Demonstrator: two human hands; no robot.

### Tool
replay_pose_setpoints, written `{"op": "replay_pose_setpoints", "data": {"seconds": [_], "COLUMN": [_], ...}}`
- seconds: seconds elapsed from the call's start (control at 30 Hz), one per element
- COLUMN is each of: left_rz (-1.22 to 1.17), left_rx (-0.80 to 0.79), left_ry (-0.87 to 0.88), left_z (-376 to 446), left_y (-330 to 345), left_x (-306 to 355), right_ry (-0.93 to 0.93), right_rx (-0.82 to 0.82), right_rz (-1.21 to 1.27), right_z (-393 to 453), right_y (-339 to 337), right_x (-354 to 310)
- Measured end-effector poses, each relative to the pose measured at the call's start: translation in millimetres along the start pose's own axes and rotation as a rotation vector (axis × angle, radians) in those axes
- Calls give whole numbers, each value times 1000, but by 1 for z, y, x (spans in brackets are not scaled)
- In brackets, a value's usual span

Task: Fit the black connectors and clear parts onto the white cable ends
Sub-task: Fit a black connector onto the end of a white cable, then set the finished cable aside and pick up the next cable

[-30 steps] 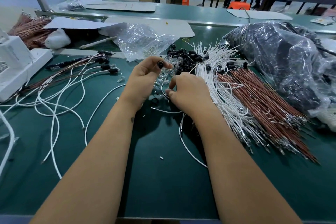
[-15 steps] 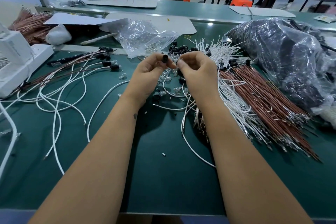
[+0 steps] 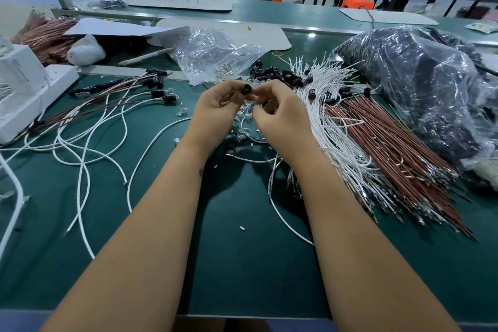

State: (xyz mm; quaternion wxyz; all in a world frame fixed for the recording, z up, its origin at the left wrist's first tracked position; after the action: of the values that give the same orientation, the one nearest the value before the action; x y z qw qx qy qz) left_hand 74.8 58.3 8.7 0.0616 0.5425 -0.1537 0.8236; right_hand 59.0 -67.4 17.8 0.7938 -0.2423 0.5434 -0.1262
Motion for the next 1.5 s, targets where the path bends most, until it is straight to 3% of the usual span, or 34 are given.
{"op": "replay_pose_setpoints", "data": {"seconds": [0.27, 0.6, 0.73, 0.9, 1.27, 1.5], "left_rz": [348, 357, 346, 362, 391, 409], "left_rx": [9, 126, 84, 54, 85, 75], "left_ry": [-47, -80, -114, -107, -99, -83], "left_z": [-5, -6, -5, -5, -5, -5], "left_y": [3, -5, -2, 2, -2, 0], "left_x": [2, -1, -5, -4, -4, -3], "right_ry": [8, 148, 152, 168, 171, 174], "right_rx": [115, 63, 65, 22, 123, 48], "right_rz": [94, 217, 315, 268, 504, 507], "right_z": [0, 2, 1, 3, -2, 0], "right_y": [-7, -1, -1, 4, -7, -1], "right_x": [6, 27, 29, 27, 27, 26]}}
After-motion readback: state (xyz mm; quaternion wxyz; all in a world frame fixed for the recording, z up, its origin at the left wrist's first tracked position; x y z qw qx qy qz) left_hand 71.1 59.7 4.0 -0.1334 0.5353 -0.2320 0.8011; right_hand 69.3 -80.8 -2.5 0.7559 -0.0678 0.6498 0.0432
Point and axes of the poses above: each hand's wrist, its own z-axis towards the middle knuckle, its own y-axis out of the palm, x = y × z, the point moved 7 cm from there along z, towards the middle knuckle, and after that the axes turned 15 degrees about -x, right-handed, at the moved point
